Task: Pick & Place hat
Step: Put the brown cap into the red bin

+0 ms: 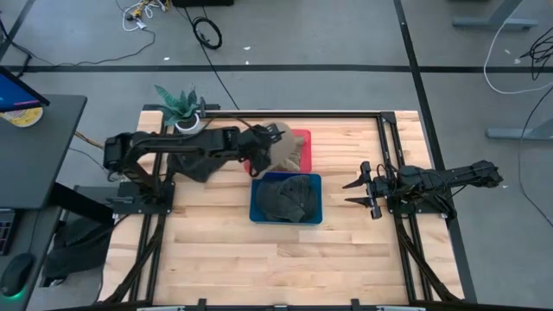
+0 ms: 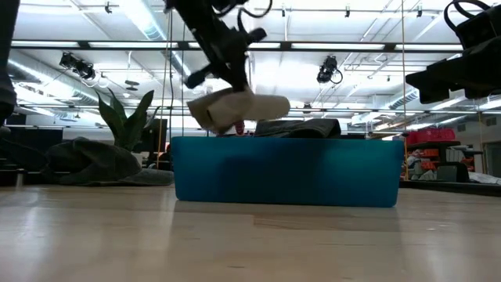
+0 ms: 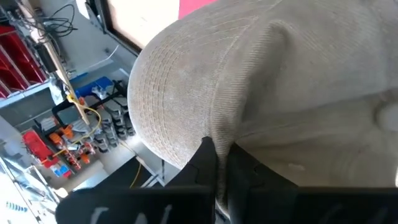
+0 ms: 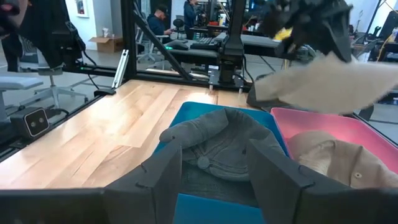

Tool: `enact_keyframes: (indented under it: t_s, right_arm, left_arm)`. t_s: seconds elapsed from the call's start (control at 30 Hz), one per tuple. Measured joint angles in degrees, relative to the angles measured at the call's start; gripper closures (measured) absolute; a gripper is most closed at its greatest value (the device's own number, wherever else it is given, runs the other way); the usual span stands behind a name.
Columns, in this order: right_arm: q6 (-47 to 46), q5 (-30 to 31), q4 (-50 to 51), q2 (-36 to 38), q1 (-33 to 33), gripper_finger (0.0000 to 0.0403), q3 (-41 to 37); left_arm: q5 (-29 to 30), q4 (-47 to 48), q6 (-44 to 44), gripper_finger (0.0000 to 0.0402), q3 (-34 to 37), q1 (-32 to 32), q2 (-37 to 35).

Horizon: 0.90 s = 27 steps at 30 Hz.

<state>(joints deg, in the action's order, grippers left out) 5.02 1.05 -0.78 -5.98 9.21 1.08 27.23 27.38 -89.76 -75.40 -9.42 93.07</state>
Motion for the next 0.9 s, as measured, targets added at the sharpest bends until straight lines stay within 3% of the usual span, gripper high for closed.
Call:
enact_keyframes:
  t_s: [0.2,0.5,0.9]
  right_arm:
    - [0.0,0.0,0.0,0.0,0.0,0.0218,0.0]
    - [0.0,0.0,0.0,0.0,0.0,0.0218,0.0]
    - [0.0,0.0,0.0,0.0,0.0,0.0218,0.0]
  left_arm:
    - [-0.1,-6.6,-4.6,0.0393,0.0,-0.2,5.9]
    - [3.7,-8.8,-8.5,0.0389,0.0,-0.2,10.3]
    - [6.1,-16.4,-1.9,0.0241,0.0,0.6,10.5]
